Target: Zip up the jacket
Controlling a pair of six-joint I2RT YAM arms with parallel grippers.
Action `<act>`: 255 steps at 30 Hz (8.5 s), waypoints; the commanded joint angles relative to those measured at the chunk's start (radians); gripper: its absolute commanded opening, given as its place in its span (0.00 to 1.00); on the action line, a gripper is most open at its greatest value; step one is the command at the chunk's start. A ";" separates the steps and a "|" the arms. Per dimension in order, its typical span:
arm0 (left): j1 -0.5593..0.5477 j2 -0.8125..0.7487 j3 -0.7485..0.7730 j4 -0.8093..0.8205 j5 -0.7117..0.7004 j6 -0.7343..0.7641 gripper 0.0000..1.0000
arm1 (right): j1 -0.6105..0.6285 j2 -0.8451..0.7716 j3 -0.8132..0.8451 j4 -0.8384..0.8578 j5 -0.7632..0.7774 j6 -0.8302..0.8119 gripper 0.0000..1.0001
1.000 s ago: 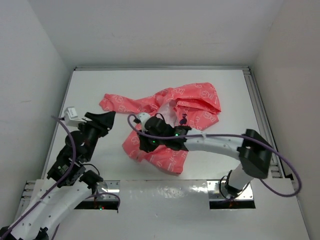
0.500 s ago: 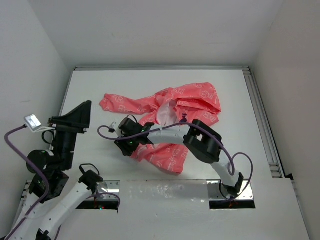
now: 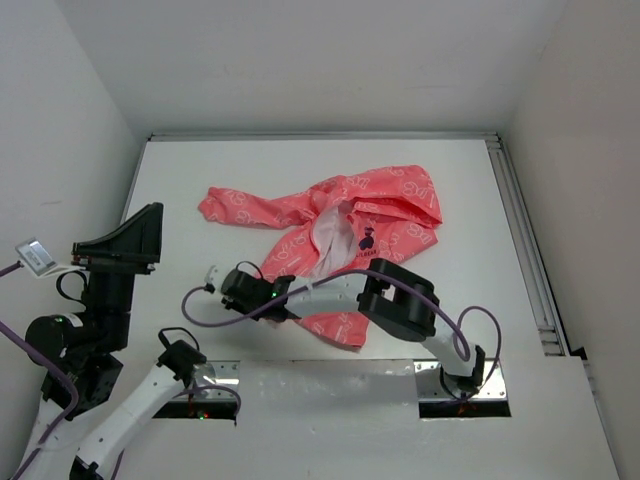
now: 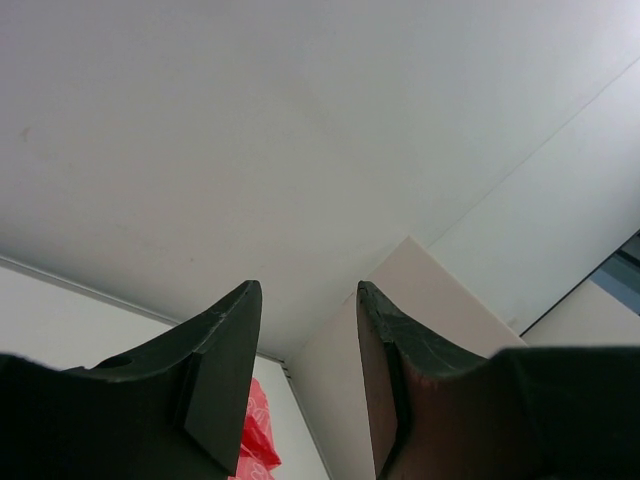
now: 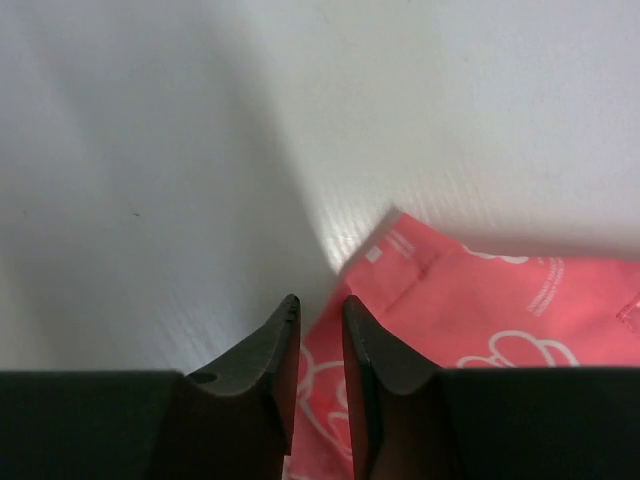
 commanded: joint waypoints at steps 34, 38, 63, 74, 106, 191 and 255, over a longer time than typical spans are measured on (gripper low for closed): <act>-0.003 0.016 -0.040 -0.090 0.002 -0.036 0.40 | 0.027 -0.112 -0.242 0.085 0.203 0.183 0.08; -0.003 0.014 -0.064 -0.087 0.008 -0.041 0.40 | 0.027 -0.155 -0.269 0.117 0.206 0.200 0.00; -0.003 -0.065 -0.705 -0.014 0.473 -0.372 0.31 | -0.182 -0.600 -0.585 0.465 0.036 0.491 0.00; -0.006 -0.124 -0.984 0.213 0.608 -0.530 0.49 | -0.210 -0.699 -0.760 0.604 -0.038 0.749 0.00; -0.292 0.296 -1.043 0.510 0.387 -0.601 0.50 | -0.210 -0.833 -0.959 0.752 0.005 0.945 0.00; -0.400 0.517 -1.024 0.846 0.312 -0.561 0.25 | -0.225 -0.902 -1.059 0.887 -0.073 1.116 0.00; -0.400 0.226 -0.868 0.261 0.209 -0.647 0.00 | 0.011 -0.859 -1.097 0.741 -0.010 1.051 0.38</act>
